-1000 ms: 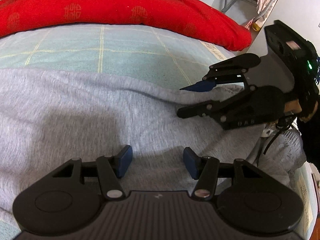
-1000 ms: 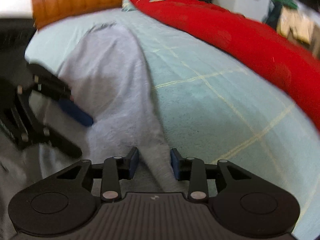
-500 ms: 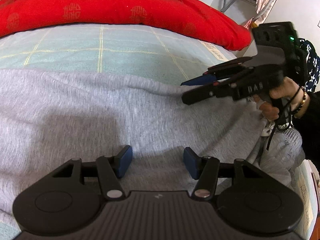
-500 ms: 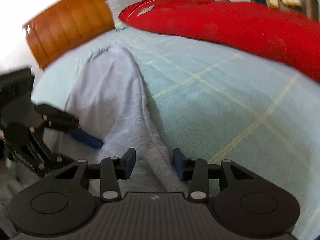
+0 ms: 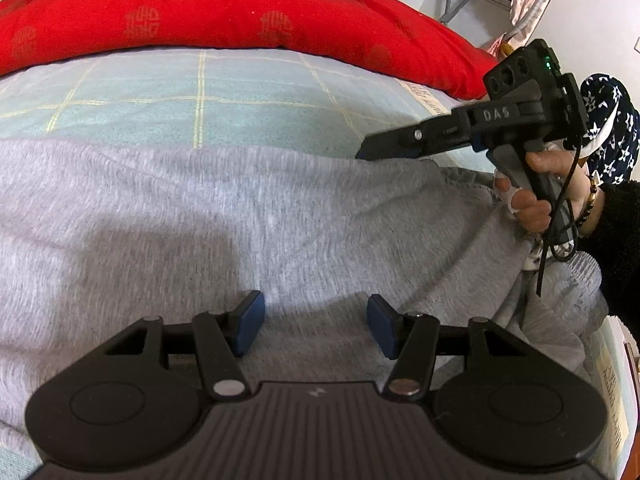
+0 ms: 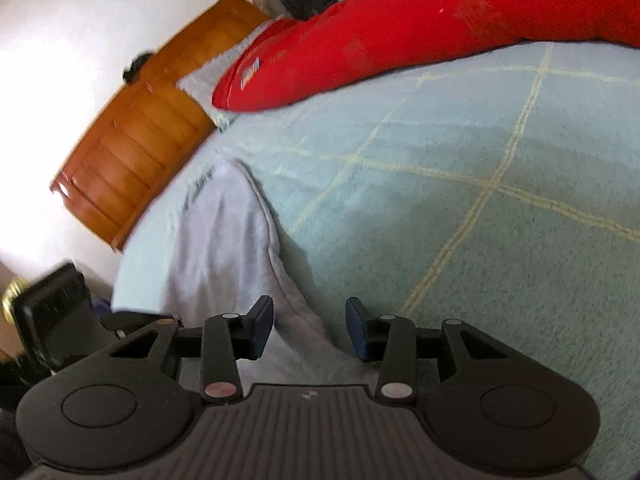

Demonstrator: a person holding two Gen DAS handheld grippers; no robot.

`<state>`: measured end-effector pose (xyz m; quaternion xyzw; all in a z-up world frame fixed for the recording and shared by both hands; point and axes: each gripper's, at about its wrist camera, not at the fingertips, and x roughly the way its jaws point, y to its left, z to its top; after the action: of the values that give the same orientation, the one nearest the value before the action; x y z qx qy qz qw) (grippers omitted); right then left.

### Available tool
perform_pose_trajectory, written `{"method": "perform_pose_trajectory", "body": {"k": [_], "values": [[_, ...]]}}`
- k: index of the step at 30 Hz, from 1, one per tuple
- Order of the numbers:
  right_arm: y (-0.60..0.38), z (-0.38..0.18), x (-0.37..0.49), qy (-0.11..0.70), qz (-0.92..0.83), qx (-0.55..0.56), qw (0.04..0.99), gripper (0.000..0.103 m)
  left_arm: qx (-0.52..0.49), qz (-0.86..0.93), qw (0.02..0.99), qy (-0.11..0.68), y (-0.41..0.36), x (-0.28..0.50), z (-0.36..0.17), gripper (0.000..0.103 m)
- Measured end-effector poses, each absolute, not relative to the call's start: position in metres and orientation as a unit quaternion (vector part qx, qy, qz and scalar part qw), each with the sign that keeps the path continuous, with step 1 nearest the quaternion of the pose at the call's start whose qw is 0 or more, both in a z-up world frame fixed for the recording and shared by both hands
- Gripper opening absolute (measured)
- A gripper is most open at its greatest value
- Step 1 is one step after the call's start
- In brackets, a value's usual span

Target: Fold clothes

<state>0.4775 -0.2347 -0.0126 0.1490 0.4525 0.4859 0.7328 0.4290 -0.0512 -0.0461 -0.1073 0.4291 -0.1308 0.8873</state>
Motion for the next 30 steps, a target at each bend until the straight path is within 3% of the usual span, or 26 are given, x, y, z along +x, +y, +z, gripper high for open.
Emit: {"method": "perform_pose_trajectory", "body": {"k": [7,10,11,15,20,25,30], "values": [[-0.215,-0.009,0.468,0.448,0.483,0.054,0.751,0.044,-0.108,-0.132,0.887,0.430,-0.051,0.429,-0.046,0.057],[-0.200,-0.001,0.453,0.430,0.478,-0.027,0.765,0.031,-0.102,-0.130,0.887,0.431,-0.053,0.430,-0.043,0.057],[-0.197,0.001,0.447,0.425,0.480,-0.050,0.766,0.020,-0.098,-0.128,0.888,0.431,-0.055,0.430,-0.040,0.057],[-0.181,0.010,0.425,0.391,0.466,-0.140,0.781,0.008,-0.096,-0.128,0.889,0.430,-0.059,0.429,-0.031,0.057],[-0.180,0.025,0.431,0.355,0.420,-0.173,0.817,0.006,-0.090,-0.136,0.895,0.416,-0.066,0.422,-0.020,0.061],[-0.187,0.011,0.459,0.393,0.381,-0.154,0.822,0.005,-0.085,-0.117,0.889,0.434,-0.059,0.417,-0.027,0.063],[-0.209,0.025,0.455,0.380,0.394,-0.108,0.830,0.015,-0.095,-0.129,0.873,0.462,-0.049,0.400,-0.035,0.061]]}}
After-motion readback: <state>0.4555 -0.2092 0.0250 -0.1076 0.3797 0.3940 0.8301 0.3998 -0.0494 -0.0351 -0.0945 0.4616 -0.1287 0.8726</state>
